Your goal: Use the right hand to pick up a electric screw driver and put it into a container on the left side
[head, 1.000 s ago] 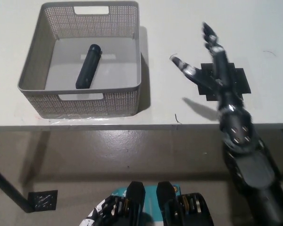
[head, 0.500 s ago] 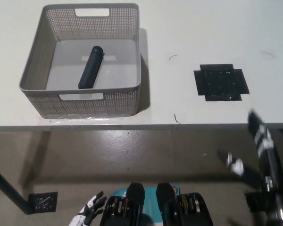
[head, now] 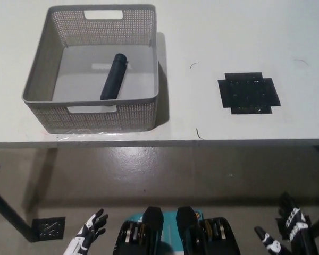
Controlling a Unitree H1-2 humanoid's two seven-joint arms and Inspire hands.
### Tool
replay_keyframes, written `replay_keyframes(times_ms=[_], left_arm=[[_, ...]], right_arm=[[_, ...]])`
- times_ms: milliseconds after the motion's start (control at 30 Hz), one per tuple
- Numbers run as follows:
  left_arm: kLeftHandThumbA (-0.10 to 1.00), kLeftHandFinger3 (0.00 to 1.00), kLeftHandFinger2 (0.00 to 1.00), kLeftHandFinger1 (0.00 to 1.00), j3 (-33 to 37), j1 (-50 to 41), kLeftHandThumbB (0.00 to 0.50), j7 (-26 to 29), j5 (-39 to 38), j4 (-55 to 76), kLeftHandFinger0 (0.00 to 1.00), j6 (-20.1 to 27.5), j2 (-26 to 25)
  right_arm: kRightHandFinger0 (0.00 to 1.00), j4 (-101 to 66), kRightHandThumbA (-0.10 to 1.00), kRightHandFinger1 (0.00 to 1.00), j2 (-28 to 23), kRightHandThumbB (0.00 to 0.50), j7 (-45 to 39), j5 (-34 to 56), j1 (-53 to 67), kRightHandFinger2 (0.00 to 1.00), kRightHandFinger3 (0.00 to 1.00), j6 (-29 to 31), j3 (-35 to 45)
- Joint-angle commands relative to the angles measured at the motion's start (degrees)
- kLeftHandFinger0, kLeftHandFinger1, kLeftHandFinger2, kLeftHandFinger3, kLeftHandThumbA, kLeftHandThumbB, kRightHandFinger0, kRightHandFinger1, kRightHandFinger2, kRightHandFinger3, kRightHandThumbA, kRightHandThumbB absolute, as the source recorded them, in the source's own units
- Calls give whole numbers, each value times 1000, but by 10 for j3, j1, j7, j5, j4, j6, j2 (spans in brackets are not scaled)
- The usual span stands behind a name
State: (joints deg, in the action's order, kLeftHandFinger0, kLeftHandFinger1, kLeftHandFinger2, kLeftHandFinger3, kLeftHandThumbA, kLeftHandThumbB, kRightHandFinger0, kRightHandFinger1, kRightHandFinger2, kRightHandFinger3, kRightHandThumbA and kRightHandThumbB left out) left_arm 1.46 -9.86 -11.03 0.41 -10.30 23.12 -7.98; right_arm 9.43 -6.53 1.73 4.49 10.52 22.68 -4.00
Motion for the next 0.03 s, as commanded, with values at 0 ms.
replay_keyframes(times_ms=[0], left_arm=[[1000,1000,1000,1000,-10,11,181,15,-12,5,1000,13,3]], right_arm=[[1000,17,933,1000,6,412,-28,22,-5,1000,1000,43,16]])
